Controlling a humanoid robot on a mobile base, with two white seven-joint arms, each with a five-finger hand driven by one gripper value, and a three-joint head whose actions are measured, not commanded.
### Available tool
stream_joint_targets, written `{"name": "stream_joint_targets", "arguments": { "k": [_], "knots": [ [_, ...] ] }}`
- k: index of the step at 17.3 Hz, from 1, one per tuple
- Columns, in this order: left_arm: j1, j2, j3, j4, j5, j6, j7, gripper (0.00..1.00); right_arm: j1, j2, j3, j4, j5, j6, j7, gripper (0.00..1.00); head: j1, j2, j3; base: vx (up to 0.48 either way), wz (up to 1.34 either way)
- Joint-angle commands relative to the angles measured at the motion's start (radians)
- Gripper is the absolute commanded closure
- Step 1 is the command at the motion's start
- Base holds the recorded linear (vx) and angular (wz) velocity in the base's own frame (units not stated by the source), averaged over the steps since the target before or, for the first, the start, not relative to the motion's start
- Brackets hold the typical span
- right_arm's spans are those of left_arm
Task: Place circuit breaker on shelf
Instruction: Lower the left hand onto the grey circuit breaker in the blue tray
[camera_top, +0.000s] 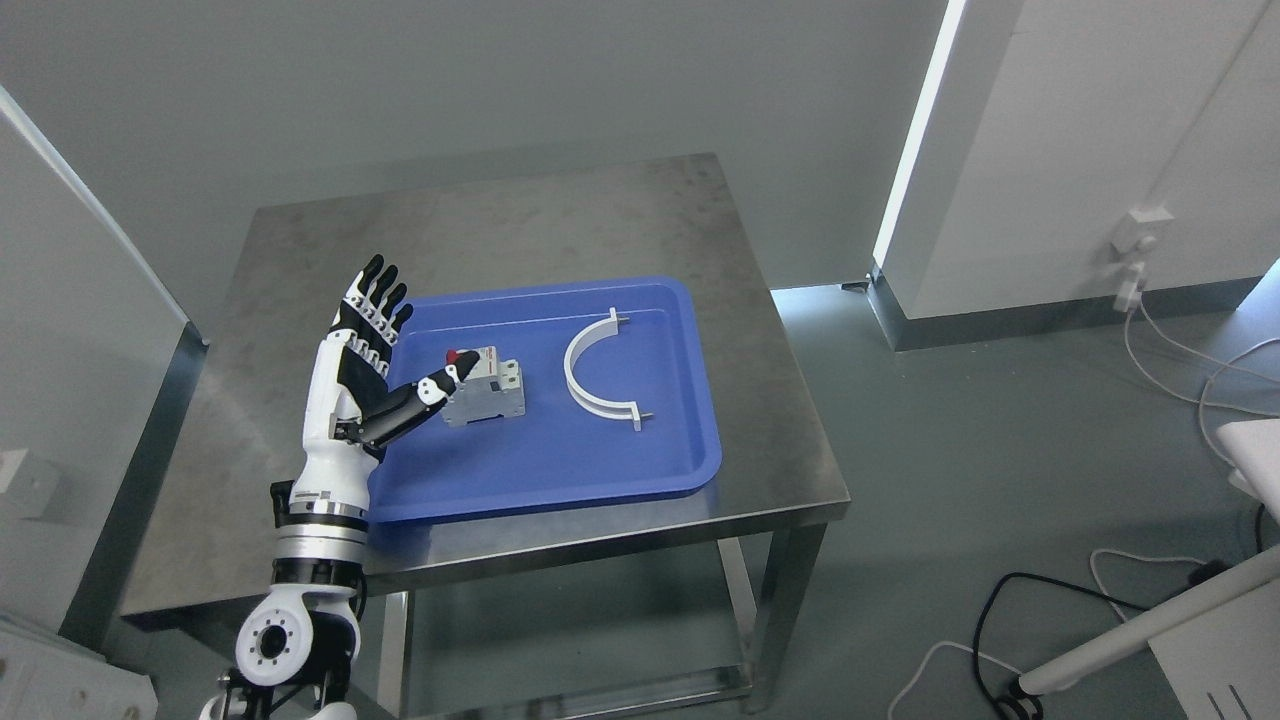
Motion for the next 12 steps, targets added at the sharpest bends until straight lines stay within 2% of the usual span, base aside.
{"name": "stream_joint_targets", "arguments": {
  "k": [1, 4, 6, 7, 9, 12],
  "knots": [
    [0.008, 0.014, -0.005, -0.073, 0.001, -0.001, -0.007, 0.0, 0.0, -0.017, 0.02, 0.0, 0.0, 0.067, 0.0, 0.0, 0.0, 0.0, 0.0, 0.053, -0.08],
    [-0.024, 0.126, 0.027, -0.071, 0.001, -0.001, -0.033, 0.0, 0.0, -0.017, 0.02, 0.0, 0.0, 0.066, 0.0, 0.0, 0.0, 0.0, 0.0, 0.056, -0.06],
    [-0.055, 0.276, 0.037, -0.06, 0.001, 0.0, -0.154, 0.0, 0.0, -0.017, 0.02, 0.0, 0.0, 0.066, 0.0, 0.0, 0.0, 0.0, 0.0, 0.032, -0.02],
    [-0.073, 0.347, 0.035, -0.057, -0.001, 0.006, -0.266, 0.0, 0.0, -0.017, 0.02, 0.0, 0.0, 0.066, 0.0, 0.0, 0.0, 0.0, 0.0, 0.0, 0.0],
    [-0.105, 0.39, 0.03, -0.038, -0.036, 0.014, -0.413, 0.01, 0.0, -0.017, 0.02, 0.0, 0.0, 0.066, 0.0, 0.0, 0.0, 0.0, 0.0, 0.005, 0.01],
    [-0.142, 0.416, 0.027, -0.005, -0.297, 0.044, -0.567, 0.01, 0.0, -0.017, 0.02, 0.0, 0.0, 0.066, 0.0, 0.0, 0.0, 0.0, 0.0, 0.023, 0.0]
  ]
}}
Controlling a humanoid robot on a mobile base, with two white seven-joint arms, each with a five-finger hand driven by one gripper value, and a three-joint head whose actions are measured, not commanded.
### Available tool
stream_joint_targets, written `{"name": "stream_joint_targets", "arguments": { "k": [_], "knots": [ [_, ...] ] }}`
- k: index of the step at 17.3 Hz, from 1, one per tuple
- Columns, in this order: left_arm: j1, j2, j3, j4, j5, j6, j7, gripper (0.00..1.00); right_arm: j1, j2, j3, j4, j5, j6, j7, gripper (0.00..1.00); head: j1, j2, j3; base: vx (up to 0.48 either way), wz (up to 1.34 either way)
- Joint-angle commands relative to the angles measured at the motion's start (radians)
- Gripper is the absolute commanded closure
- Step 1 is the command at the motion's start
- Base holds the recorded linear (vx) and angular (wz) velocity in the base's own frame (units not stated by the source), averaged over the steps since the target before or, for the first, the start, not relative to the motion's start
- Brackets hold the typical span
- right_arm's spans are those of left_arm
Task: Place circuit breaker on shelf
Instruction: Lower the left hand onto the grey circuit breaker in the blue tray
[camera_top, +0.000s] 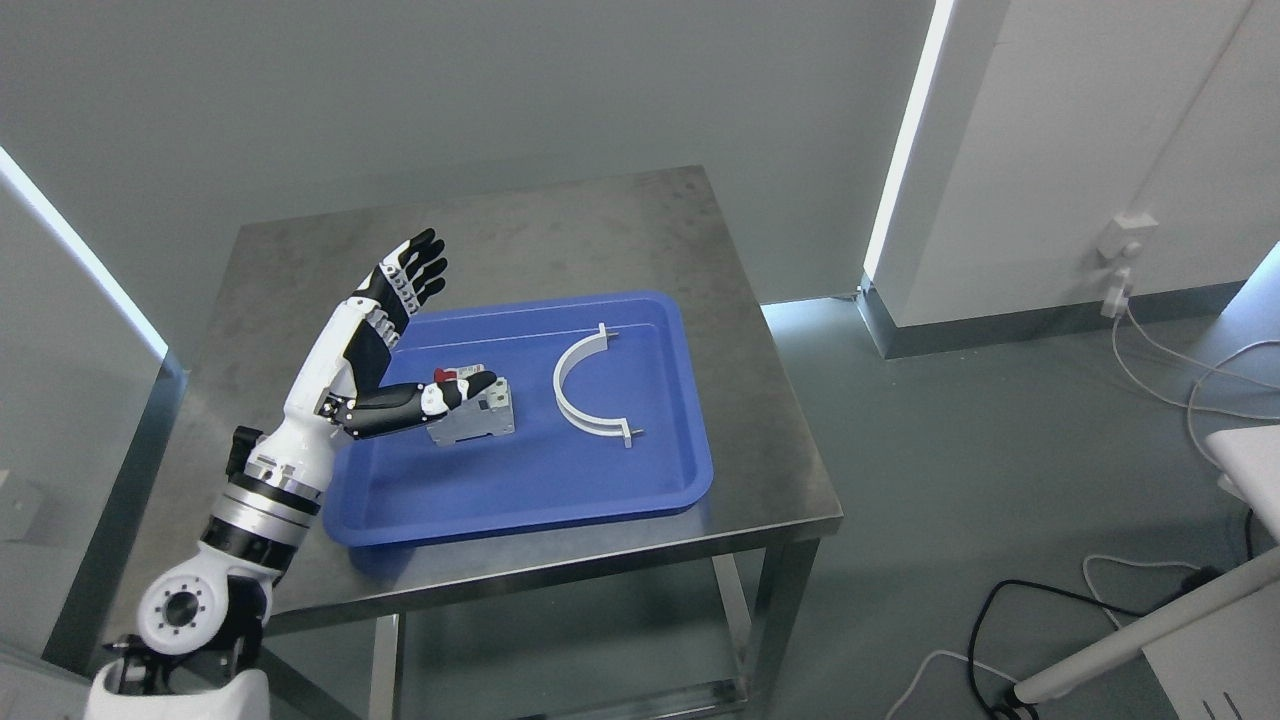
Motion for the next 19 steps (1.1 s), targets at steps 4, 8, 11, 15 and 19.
{"name": "stream_joint_targets", "arguments": {
  "k": [4, 8, 11, 15, 19],
  "knots": [
    [-0.062, 0.21, 0.008, 0.029, -0.435, 0.134, -0.258, 0.02, 0.0, -0.017, 0.02, 0.0, 0.0, 0.066, 0.0, 0.0, 0.0, 0.0, 0.0, 0.05, -0.03],
    [-0.055, 0.211, 0.023, 0.029, -0.483, 0.168, -0.258, 0.03, 0.0, -0.017, 0.02, 0.0, 0.0, 0.066, 0.0, 0.0, 0.0, 0.0, 0.0, 0.045, -0.02],
    [-0.043, 0.217, 0.04, 0.028, -0.48, 0.168, -0.282, 0.07, 0.0, -0.017, 0.02, 0.0, 0.0, 0.066, 0.0, 0.0, 0.0, 0.0, 0.0, 0.03, 0.0],
    [-0.041, 0.165, 0.042, 0.028, -0.482, 0.188, -0.405, 0.13, 0.0, -0.017, 0.02, 0.0, 0.0, 0.066, 0.0, 0.0, 0.0, 0.0, 0.0, 0.025, 0.0],
    [-0.042, 0.124, 0.046, 0.031, -0.486, 0.203, -0.402, 0.25, 0.0, -0.017, 0.02, 0.0, 0.0, 0.066, 0.0, 0.0, 0.0, 0.0, 0.0, 0.006, -0.01]
  ]
}}
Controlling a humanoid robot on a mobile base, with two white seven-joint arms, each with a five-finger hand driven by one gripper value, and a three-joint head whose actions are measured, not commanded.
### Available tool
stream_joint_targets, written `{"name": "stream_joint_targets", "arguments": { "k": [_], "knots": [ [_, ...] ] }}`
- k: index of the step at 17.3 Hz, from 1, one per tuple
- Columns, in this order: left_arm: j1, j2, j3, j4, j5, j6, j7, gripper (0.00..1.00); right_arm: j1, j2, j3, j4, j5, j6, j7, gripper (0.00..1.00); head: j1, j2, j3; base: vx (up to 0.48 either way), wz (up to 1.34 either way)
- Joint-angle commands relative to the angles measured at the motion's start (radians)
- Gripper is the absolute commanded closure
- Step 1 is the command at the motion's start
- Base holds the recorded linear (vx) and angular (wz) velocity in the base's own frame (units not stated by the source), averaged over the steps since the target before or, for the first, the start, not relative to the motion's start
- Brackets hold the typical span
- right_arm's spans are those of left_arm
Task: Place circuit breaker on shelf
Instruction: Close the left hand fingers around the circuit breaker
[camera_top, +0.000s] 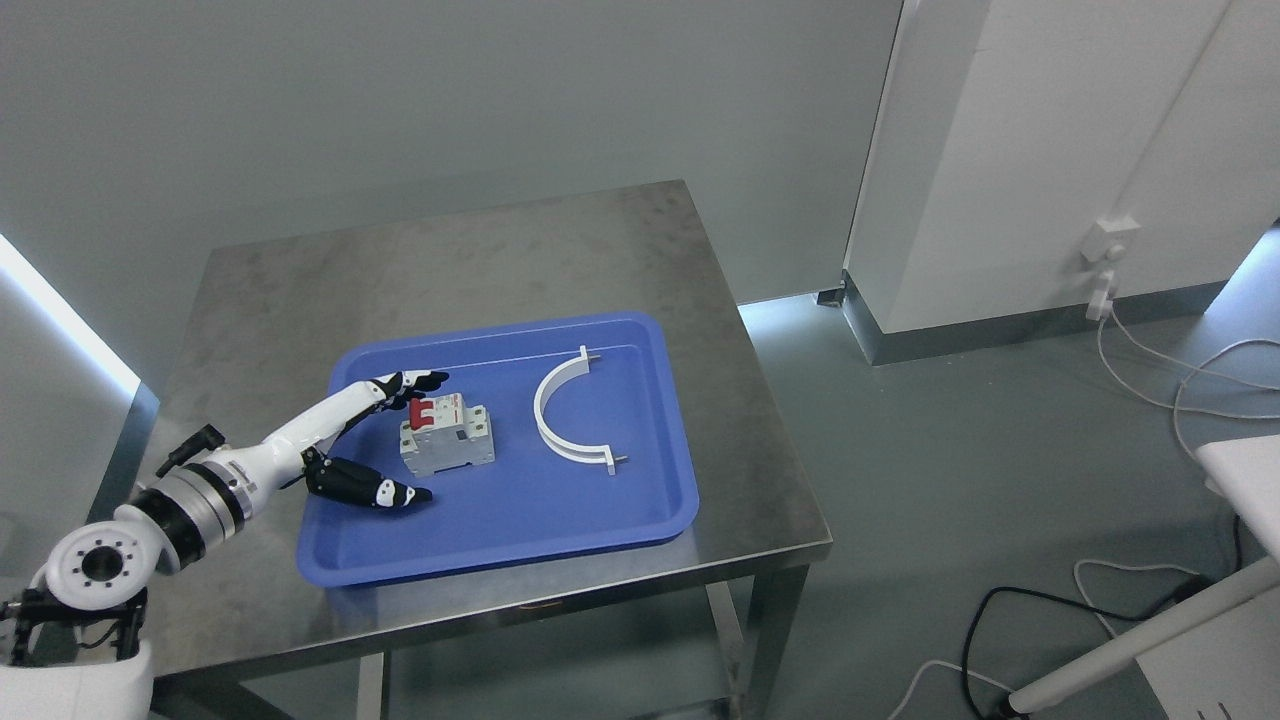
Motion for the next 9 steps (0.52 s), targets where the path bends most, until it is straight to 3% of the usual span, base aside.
{"name": "stream_joint_targets", "arguments": {
  "k": [1, 9],
  "knots": [
    [-0.002, -0.045, 0.024, 0.011, -0.021, 0.008, -0.006, 0.28, 0.0, -0.017, 0.02, 0.0, 0.0, 0.066, -0.001, 0.0, 0.0, 0.0, 0.0, 0.0, 0.0],
    [-0.019, -0.137, 0.038, 0.039, -0.042, 0.002, 0.013, 0.51, 0.0, -0.017, 0.02, 0.0, 0.0, 0.066, -0.001, 0.0, 0.0, 0.0, 0.0, -0.006, 0.0]
  ]
}}
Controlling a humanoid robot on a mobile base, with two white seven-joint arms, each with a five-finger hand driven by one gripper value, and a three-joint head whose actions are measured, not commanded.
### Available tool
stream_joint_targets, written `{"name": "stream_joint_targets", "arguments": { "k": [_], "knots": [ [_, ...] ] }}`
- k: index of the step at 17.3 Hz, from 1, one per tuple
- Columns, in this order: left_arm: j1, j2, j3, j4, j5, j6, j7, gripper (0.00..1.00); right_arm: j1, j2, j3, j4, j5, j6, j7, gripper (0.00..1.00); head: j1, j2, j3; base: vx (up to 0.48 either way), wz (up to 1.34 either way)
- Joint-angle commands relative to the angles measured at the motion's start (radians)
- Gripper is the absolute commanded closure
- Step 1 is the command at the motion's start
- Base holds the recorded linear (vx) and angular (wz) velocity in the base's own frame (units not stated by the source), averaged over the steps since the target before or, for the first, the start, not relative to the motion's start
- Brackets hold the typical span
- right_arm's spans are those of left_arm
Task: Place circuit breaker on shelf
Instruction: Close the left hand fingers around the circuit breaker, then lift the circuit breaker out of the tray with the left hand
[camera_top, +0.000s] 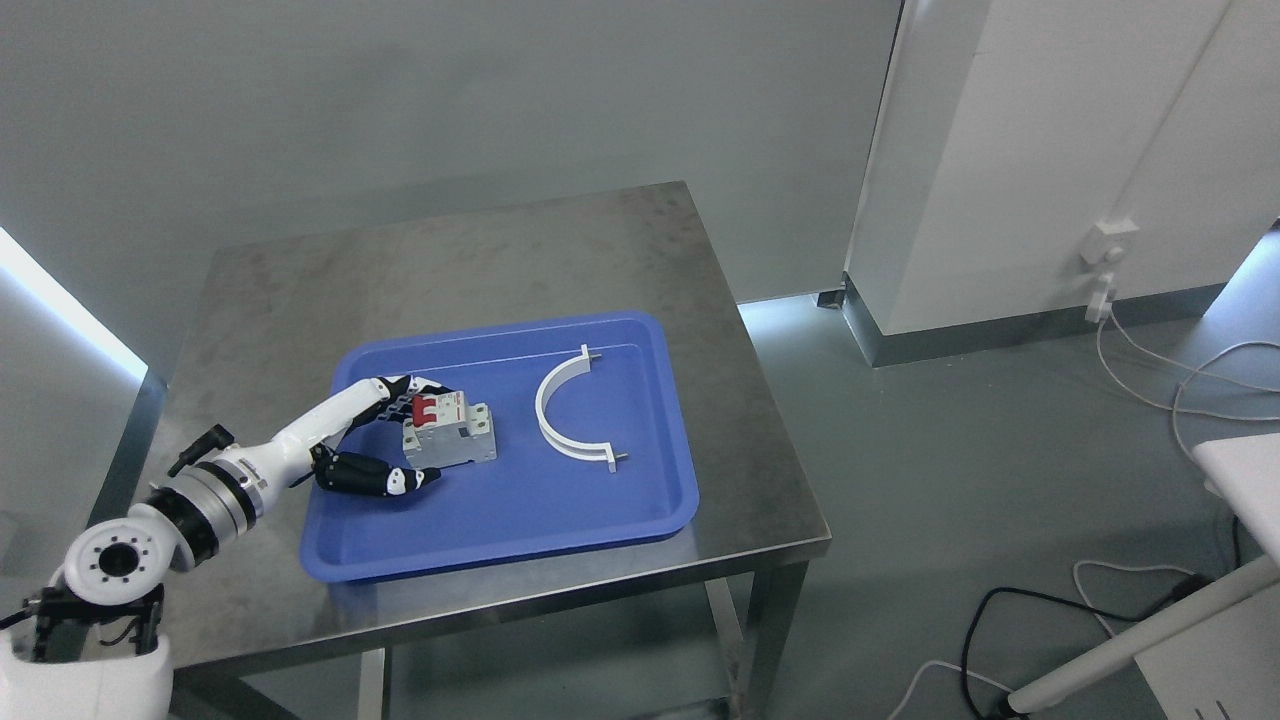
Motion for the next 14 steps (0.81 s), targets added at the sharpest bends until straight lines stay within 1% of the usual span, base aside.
{"name": "stream_joint_targets", "arguments": {
  "k": [1, 4, 6, 7, 9, 10, 11, 12, 13, 14],
  "knots": [
    [-0.007, -0.083, 0.017, 0.026, -0.026, -0.008, 0.002, 0.53, 0.0, -0.017, 0.02, 0.0, 0.0, 0.066, -0.001, 0.0, 0.0, 0.0, 0.0, -0.025, 0.0],
    [-0.012, -0.11, 0.017, 0.041, -0.074, -0.03, 0.002, 0.56, 0.0, -0.017, 0.02, 0.0, 0.0, 0.066, -0.001, 0.0, 0.0, 0.0, 0.0, -0.061, 0.0],
    [-0.03, -0.138, 0.016, 0.052, -0.115, -0.041, 0.002, 0.61, 0.0, -0.017, 0.02, 0.0, 0.0, 0.066, -0.001, 0.0, 0.0, 0.0, 0.0, -0.095, 0.02],
    [-0.033, -0.155, 0.017, 0.062, -0.133, -0.054, 0.007, 0.64, 0.0, -0.017, 0.02, 0.0, 0.0, 0.066, -0.001, 0.0, 0.0, 0.0, 0.0, -0.106, 0.04],
    [-0.042, -0.175, 0.02, 0.082, -0.15, -0.123, 0.033, 0.8, 0.0, -0.017, 0.02, 0.0, 0.0, 0.066, -0.001, 0.0, 0.0, 0.0, 0.0, -0.129, 0.1],
    [-0.044, -0.202, 0.04, 0.09, -0.152, -0.149, 0.041, 0.89, 0.0, -0.017, 0.02, 0.0, 0.0, 0.066, -0.001, 0.0, 0.0, 0.0, 0.0, -0.091, 0.08],
    [-0.052, -0.243, 0.077, 0.092, -0.152, -0.174, 0.042, 0.94, 0.0, -0.017, 0.02, 0.0, 0.0, 0.066, -0.001, 0.0, 0.0, 0.0, 0.0, -0.091, 0.08],
    [-0.071, -0.294, 0.111, 0.093, -0.152, -0.203, 0.045, 0.97, 0.0, -0.017, 0.02, 0.0, 0.0, 0.066, -0.001, 0.0, 0.0, 0.0, 0.0, -0.094, 0.0],
    [-0.108, -0.302, 0.16, 0.098, -0.147, -0.24, 0.067, 0.99, 0.0, -0.017, 0.02, 0.0, 0.0, 0.066, -0.001, 0.0, 0.0, 0.0, 0.0, -0.093, -0.03],
    [-0.136, -0.302, 0.171, 0.099, -0.14, -0.257, 0.114, 0.99, 0.0, -0.017, 0.02, 0.0, 0.0, 0.066, -0.001, 0.0, 0.0, 0.0, 0.0, -0.093, -0.03]
  ]
}}
